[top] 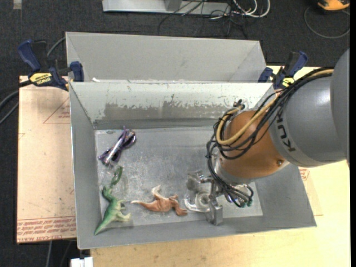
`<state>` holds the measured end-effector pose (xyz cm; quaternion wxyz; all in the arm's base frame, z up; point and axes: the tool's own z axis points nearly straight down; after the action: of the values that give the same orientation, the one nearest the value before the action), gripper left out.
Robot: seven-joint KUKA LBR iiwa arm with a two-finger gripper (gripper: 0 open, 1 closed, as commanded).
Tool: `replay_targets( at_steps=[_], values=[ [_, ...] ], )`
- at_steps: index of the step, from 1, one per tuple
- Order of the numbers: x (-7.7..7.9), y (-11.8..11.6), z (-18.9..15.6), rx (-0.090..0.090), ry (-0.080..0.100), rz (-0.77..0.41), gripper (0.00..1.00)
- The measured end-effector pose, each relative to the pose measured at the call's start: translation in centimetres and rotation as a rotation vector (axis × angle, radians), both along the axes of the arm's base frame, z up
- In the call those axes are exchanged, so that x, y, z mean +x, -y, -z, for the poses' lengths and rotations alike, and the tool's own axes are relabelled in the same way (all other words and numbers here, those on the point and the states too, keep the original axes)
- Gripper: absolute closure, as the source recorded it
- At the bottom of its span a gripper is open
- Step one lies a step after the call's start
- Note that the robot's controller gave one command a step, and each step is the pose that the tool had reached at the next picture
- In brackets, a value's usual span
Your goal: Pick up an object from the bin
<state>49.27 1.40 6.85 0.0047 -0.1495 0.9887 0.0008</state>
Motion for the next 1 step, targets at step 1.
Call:
replay_targets(
  at_steps=[1],
  values=[
    [0.01,-0.49,-0.17,0.0,-0.007,-0.086,1.0]
  ],
)
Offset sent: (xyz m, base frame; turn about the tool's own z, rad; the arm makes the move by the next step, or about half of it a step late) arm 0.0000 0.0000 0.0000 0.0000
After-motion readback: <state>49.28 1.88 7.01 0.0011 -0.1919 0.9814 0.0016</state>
